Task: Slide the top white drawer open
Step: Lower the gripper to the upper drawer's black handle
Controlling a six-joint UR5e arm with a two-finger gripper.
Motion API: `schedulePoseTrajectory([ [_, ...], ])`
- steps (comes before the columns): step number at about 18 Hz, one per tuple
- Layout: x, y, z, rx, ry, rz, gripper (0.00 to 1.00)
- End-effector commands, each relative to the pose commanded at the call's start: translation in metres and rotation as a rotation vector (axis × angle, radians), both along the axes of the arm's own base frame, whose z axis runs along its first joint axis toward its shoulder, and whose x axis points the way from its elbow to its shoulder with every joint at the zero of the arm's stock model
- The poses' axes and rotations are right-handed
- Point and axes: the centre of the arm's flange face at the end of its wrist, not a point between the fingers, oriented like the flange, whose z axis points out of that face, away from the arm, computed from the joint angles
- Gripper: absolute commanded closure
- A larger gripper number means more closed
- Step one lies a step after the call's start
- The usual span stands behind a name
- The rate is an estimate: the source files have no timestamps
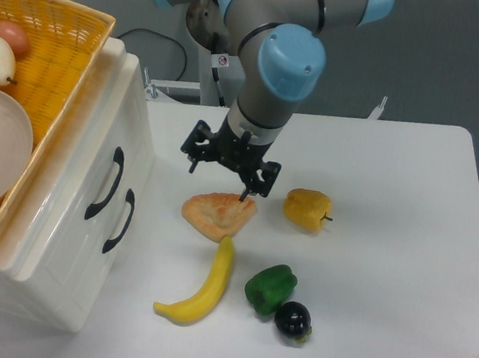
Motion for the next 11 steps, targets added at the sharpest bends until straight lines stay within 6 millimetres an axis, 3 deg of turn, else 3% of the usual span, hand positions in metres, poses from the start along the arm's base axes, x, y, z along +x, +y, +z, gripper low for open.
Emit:
schedulePoseTrajectory([
  [4, 0.000, 0.008, -0.006, -0.025, -0.021, 0.069, 0.00],
  [9, 0.019, 0.020, -0.005, -0.044, -0.032, 0.102, 0.00],
  [11, 0.017, 0.025, -0.010, -0.061, -0.046, 0.149, 0.00],
])
